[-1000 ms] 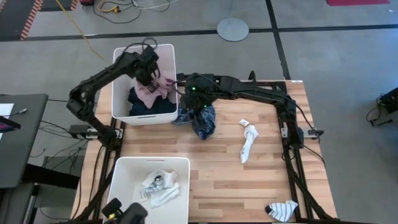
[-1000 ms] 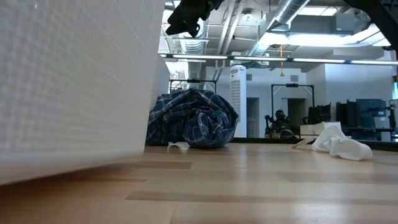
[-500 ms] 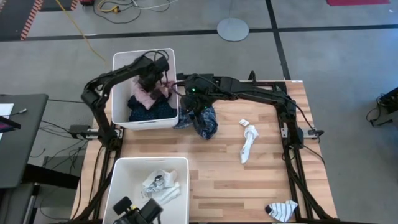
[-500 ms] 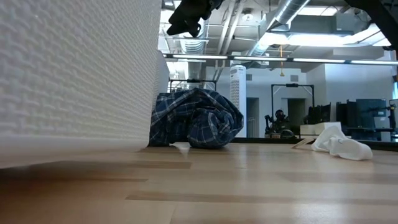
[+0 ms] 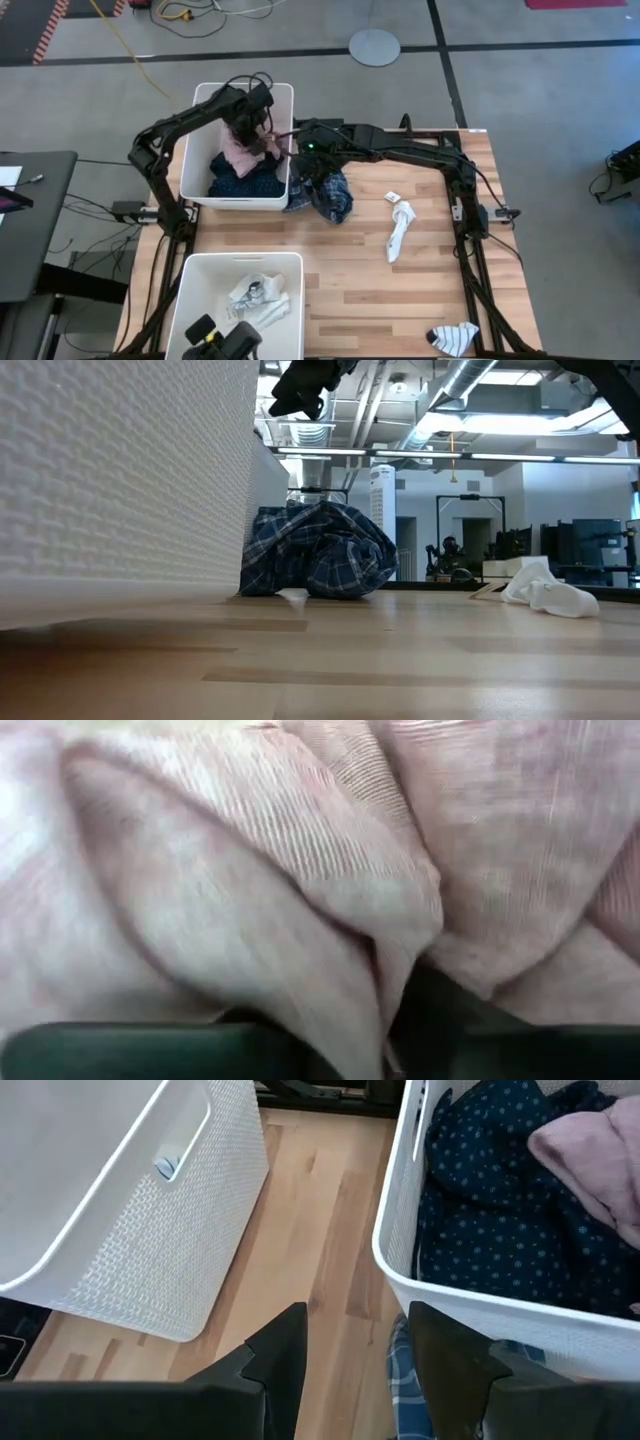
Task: Sort clothes
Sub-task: Put the pink shirt into the top white bin, then put the white sock into the bottom white bin
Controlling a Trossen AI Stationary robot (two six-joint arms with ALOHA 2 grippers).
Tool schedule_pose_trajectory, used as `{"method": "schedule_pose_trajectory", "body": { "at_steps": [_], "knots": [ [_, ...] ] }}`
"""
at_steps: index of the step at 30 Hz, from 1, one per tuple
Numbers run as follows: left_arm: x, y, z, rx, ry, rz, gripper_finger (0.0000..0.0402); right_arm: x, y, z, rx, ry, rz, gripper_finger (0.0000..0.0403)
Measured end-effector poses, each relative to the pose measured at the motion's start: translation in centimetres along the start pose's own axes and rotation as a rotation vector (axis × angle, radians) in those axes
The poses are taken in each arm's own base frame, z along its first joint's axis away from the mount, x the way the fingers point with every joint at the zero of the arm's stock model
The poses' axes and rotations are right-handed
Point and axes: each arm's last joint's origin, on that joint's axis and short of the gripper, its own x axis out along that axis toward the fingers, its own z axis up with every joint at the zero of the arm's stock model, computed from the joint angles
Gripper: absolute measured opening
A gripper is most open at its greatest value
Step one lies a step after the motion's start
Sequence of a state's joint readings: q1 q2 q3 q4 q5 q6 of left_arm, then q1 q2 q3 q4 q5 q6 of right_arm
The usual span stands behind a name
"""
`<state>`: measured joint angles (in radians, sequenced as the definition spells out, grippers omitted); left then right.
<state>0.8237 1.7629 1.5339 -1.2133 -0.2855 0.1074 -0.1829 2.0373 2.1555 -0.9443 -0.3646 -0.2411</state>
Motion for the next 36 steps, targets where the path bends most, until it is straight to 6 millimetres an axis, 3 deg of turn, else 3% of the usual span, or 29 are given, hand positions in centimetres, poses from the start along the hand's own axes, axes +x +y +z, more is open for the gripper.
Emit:
{"method": "schedule_pose_trajectory", "body": {
  "at_steps": [5, 9, 15, 21, 29, 36],
  "knots": [
    [-4.8, 0.3, -0.8, -0.010, -0.144, 0.009, 0.0199, 0.0, 0.0, -0.2, 0.006, 0.016, 0.004, 0.0187],
    [-9.2, 0.7, -2.5, -0.009, -0.263, 0.018, 0.0246, -0.1, 0.1, -0.3, 0.010, 0.025, 0.005, 0.0187],
    [-15.7, 1.2, -6.8, -0.050, -0.471, 0.019, 0.0262, -1.4, 0.3, -0.2, 0.005, 0.038, -0.036, 0.0187],
    [-20.8, 0.9, -13.0, -0.054, -0.697, -0.035, 0.0262, -5.0, 1.3, 0.1, -0.005, 0.013, -0.071, 0.0187],
    [-25.0, 0.2, -20.7, 0.016, -0.979, -0.396, 0.0262, -11.1, 3.8, -0.7, 0.018, 0.043, -0.122, 0.0187],
    [-26.3, -0.5, -23.8, 0.129, -1.137, -0.666, 0.0262, -14.5, 6.8, -2.3, 0.117, 0.155, -0.127, 0.0187]
  ]
}}
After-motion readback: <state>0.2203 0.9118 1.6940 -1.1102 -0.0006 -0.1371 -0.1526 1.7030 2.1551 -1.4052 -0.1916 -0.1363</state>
